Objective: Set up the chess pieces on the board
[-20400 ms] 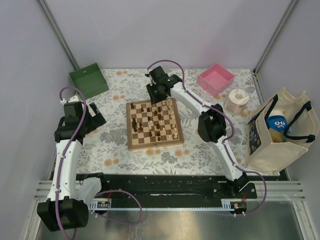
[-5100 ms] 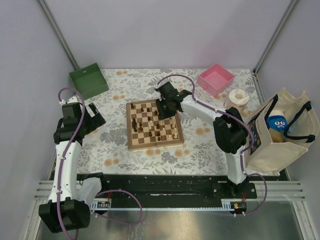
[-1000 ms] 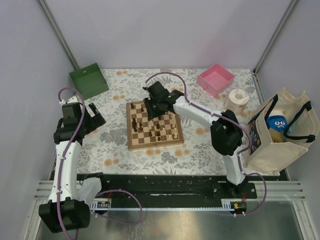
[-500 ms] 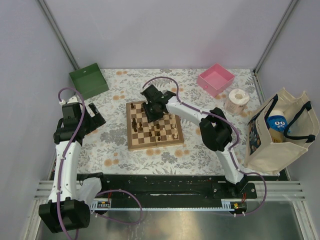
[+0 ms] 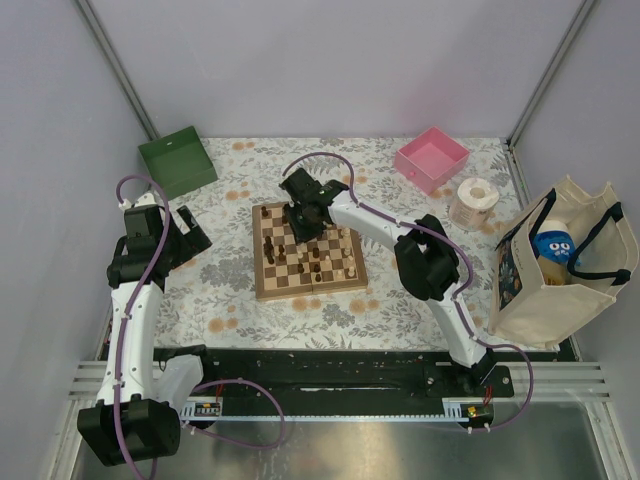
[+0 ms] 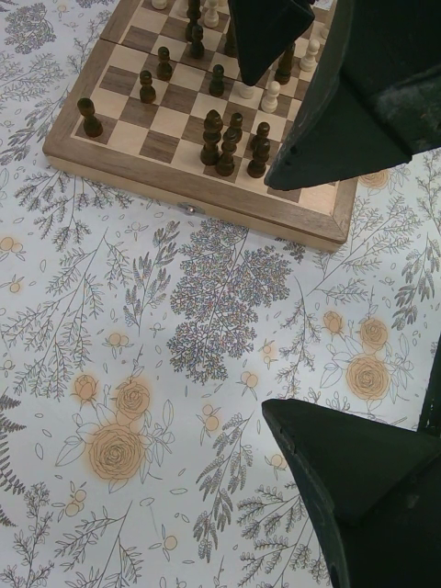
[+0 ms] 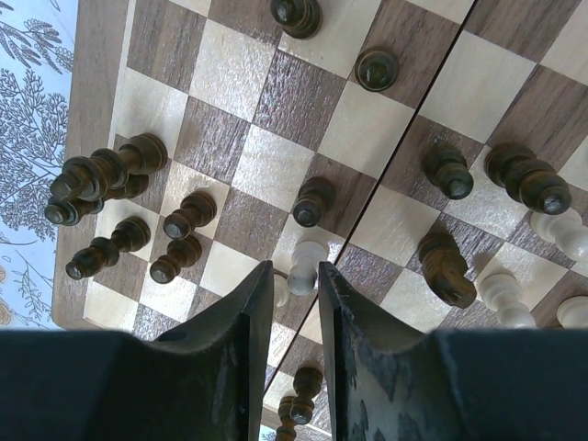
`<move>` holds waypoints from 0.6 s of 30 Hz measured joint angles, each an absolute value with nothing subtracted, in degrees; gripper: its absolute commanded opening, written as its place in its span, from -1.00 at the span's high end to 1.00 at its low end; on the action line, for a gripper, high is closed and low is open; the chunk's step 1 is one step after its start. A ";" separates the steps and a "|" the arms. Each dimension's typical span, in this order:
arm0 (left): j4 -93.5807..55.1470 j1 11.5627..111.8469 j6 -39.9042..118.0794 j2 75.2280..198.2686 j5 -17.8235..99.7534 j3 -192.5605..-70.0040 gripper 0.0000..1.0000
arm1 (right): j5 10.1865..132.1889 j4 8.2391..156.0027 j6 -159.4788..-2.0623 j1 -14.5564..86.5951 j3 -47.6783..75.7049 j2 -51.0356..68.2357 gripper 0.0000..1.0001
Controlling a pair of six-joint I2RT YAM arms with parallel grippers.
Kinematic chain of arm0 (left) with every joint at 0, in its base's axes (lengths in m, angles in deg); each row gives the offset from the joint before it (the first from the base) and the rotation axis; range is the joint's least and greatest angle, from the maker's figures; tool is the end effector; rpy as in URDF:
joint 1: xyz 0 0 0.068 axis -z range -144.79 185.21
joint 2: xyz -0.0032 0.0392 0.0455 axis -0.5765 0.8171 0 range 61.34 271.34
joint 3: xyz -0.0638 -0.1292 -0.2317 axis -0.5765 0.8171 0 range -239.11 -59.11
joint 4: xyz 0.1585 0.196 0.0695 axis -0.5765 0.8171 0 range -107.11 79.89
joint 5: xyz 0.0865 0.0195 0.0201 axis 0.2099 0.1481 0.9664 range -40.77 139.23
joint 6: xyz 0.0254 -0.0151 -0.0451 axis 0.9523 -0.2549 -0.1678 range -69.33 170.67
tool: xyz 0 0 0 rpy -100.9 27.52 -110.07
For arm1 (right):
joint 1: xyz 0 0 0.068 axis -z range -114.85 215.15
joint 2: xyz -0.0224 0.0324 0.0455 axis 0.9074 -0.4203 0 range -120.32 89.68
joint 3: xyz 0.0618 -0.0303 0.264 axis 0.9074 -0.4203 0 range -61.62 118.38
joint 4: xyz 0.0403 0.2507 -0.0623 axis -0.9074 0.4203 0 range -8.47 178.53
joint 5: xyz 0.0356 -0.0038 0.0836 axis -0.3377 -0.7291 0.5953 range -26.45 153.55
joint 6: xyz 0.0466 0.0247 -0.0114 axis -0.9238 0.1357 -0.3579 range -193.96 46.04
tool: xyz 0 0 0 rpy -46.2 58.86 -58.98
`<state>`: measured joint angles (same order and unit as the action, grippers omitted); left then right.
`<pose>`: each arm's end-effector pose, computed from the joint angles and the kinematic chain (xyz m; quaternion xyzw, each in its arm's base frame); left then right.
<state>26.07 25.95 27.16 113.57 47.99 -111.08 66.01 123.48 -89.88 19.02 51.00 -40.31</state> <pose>0.1809 0.0286 0.3057 -0.2550 0.8825 -0.0589 0.3909 0.3435 0.3595 0.2056 -0.2567 0.9294 0.1540 0.2160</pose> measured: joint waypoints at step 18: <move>26.07 25.93 27.16 113.57 47.90 -111.08 -0.98 | 65.50 124.38 -89.62 19.02 51.26 -40.60 0.61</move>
